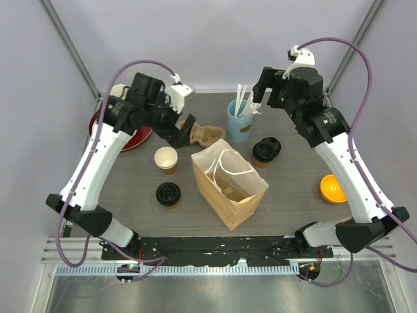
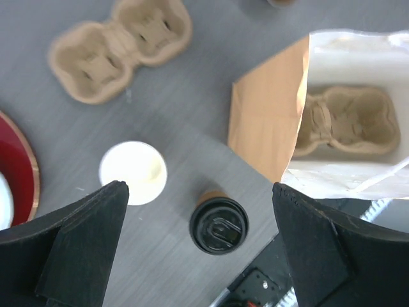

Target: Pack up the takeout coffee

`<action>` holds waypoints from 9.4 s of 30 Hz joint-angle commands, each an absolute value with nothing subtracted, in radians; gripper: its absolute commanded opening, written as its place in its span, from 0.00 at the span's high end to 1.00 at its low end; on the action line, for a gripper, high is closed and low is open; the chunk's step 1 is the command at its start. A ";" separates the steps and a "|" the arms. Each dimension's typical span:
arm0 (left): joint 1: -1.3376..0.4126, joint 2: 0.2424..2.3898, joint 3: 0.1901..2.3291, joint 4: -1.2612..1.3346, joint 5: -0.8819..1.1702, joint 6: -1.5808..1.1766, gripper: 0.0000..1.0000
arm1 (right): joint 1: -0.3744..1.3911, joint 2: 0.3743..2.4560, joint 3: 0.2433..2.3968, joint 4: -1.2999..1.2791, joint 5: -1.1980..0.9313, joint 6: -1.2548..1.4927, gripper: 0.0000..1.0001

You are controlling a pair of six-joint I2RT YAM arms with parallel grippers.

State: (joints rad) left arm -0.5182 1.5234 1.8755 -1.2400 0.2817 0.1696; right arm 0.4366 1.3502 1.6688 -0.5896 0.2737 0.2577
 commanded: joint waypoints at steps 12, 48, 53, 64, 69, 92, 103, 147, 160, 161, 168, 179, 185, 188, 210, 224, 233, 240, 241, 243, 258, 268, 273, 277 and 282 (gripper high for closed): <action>-0.342 1.181 1.616 -1.299 0.236 0.104 0.09 | 0.420 1.315 1.687 -0.963 0.350 0.645 0.16; -0.301 1.305 1.678 -1.414 0.212 0.233 0.11 | 0.210 1.288 1.267 -0.652 -0.202 0.169 0.33; -0.301 1.342 1.681 -1.422 0.207 0.244 0.11 | 0.334 1.407 1.327 -0.833 -0.193 -0.180 0.37; -0.301 1.394 1.717 -1.434 0.207 0.253 0.11 | 0.417 1.525 1.381 -0.885 -0.014 -0.250 0.42; -0.301 1.388 1.707 -1.436 0.207 0.255 0.11 | 0.423 1.575 1.397 -0.876 -0.037 -0.276 0.48; -0.301 1.348 1.672 -1.443 0.229 0.247 0.11 | 0.440 1.618 1.384 -0.865 0.021 -0.342 0.66; -0.301 1.345 1.655 -1.448 0.233 0.248 0.11 | 0.445 1.649 1.373 -0.842 0.012 -0.350 0.67; -0.560 1.353 1.821 -1.353 0.649 0.635 0.20 | 0.699 1.675 2.525 -1.321 -0.152 0.094 0.99; -0.699 1.354 1.737 -1.361 0.686 0.949 0.26 | 0.853 1.677 2.467 -1.333 -0.201 0.176 0.99; -0.716 1.356 1.733 -1.359 0.681 0.953 0.27 | 0.854 1.669 2.467 -1.345 -0.204 0.181 0.99; -0.729 1.370 1.704 -1.330 0.655 0.957 0.34 | 0.880 1.652 2.422 -1.419 -0.195 0.221 0.99; -0.729 1.357 1.641 -1.305 0.641 0.991 0.38 | 0.887 1.640 2.372 -1.505 -0.170 0.238 0.99; -0.729 1.374 1.660 -1.281 0.664 0.962 0.38 | 0.888 1.611 2.369 -1.505 -0.160 0.267 0.99; -0.729 1.376 1.644 -1.298 0.654 0.983 0.40 | 0.888 1.580 2.294 -1.505 -0.150 0.282 0.99; -0.752 1.361 1.576 -1.296 0.606 1.095 0.95 | 0.890 1.706 2.186 -1.505 -0.023 0.310 0.99; -0.752 1.252 1.456 -1.138 0.676 1.083 1.00 | 0.907 1.716 2.007 -1.390 -0.081 0.259 0.99; -0.752 1.244 1.408 -1.062 0.686 1.075 1.00 | 0.954 1.787 2.017 -1.298 -0.057 0.250 0.99; -0.752 1.227 1.404 -1.046 0.699 1.062 1.00 | 0.985 1.796 1.962 -1.214 -0.072 0.207 0.99; -0.752 1.220 1.401 -1.046 0.703 1.057 1.00 | 0.983 1.801 1.959 -1.209 -0.077 0.198 0.99; -0.752 1.207 1.387 -1.049 0.703 1.049 1.00 | 0.983 1.819 1.956 -1.204 -0.080 0.187 0.99; -0.747 1.014 1.442 -0.959 0.575 0.665 0.34 | 0.983 1.825 1.904 -1.198 -0.068 0.140 0.99; -0.289 0.968 1.318 -0.740 0.695 0.053 0.56 | 0.986 1.888 2.019 -1.350 -0.012 0.026 0.99; -0.216 1.032 1.227 -0.628 0.735 -0.179 0.62 | 0.994 1.934 2.086 -1.403 0.060 0.012 0.99; -0.219 1.090 1.178 -0.574 0.707 -0.264 0.60 | 1.006 1.960 2.137 -1.413 0.092 0.005 0.99; -0.222 1.140 1.146 -0.600 0.634 -0.298 0.59 | 1.020 1.987 2.109 -1.388 0.091 -0.037 0.99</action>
State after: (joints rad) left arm -0.2218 1.1339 1.1492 -0.6552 0.6628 -0.2096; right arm 1.0046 1.9709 2.0968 -1.3426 0.0662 0.0113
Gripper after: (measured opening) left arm 0.408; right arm 0.135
